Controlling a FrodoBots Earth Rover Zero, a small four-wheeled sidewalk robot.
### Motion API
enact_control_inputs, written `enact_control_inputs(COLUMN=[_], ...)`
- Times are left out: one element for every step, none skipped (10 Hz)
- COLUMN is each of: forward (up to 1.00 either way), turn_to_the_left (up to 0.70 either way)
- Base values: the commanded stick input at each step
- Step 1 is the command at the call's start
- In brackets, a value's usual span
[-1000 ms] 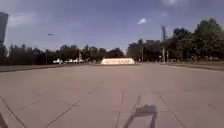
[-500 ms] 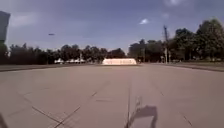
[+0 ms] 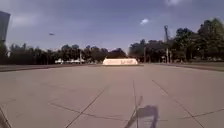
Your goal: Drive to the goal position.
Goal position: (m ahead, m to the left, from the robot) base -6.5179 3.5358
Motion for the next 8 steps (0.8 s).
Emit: enact_control_inputs(forward=[1.00,1.00,1.00,1.00,1.00,1.00,1.00,1.00], turn_to_the_left=[-0.11,-0.11,-0.11,-0.11,-0.11,-0.11,-0.11,-0.11])
